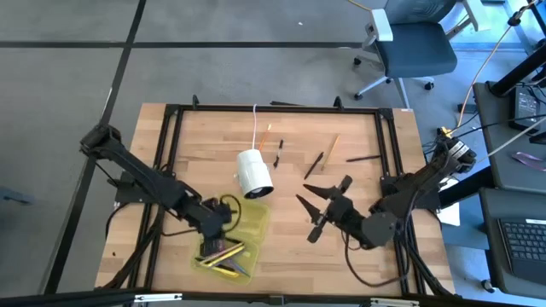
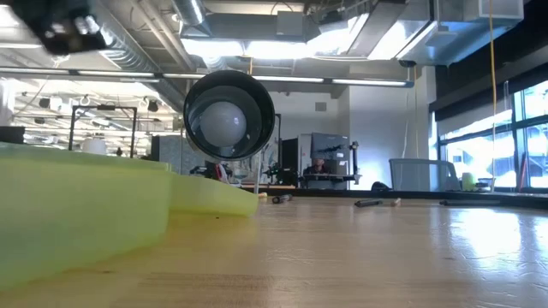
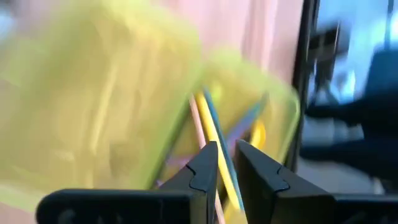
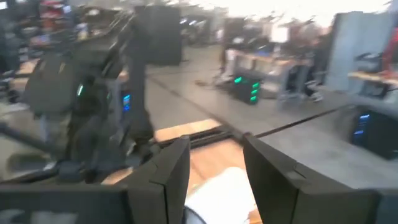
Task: Pick & place school supplies into a supply box
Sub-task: Put the black pen into the supply box
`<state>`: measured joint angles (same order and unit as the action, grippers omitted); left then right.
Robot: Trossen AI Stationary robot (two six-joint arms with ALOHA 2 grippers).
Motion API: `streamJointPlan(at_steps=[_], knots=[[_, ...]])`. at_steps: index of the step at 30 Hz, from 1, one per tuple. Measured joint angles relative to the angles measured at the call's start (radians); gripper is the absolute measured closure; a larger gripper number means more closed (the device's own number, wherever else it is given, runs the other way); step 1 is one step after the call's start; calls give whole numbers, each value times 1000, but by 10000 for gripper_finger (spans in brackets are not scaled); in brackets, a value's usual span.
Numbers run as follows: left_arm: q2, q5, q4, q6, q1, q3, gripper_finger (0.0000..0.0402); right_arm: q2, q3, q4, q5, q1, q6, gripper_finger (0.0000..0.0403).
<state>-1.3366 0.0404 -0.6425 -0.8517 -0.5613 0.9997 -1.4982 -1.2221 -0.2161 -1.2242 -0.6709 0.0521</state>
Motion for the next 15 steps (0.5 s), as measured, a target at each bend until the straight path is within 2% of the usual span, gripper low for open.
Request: streamJointPlan(at_steps=[2, 5, 9, 12, 15], knots=[[32, 102, 14, 0, 0, 0, 350, 28, 0, 127, 124, 41, 119, 249], [60, 240, 50, 0, 0, 0, 350, 66, 0, 376, 403, 137, 353, 249], [77, 337, 65, 18, 0, 0, 354, 109, 0, 811, 722, 310, 668, 249], [77, 355, 64, 27, 0, 0, 353, 123, 0, 1173, 868, 449, 858, 249], [77, 364, 64, 27, 0, 0, 351, 122, 0, 1457, 898, 564, 911, 249]])
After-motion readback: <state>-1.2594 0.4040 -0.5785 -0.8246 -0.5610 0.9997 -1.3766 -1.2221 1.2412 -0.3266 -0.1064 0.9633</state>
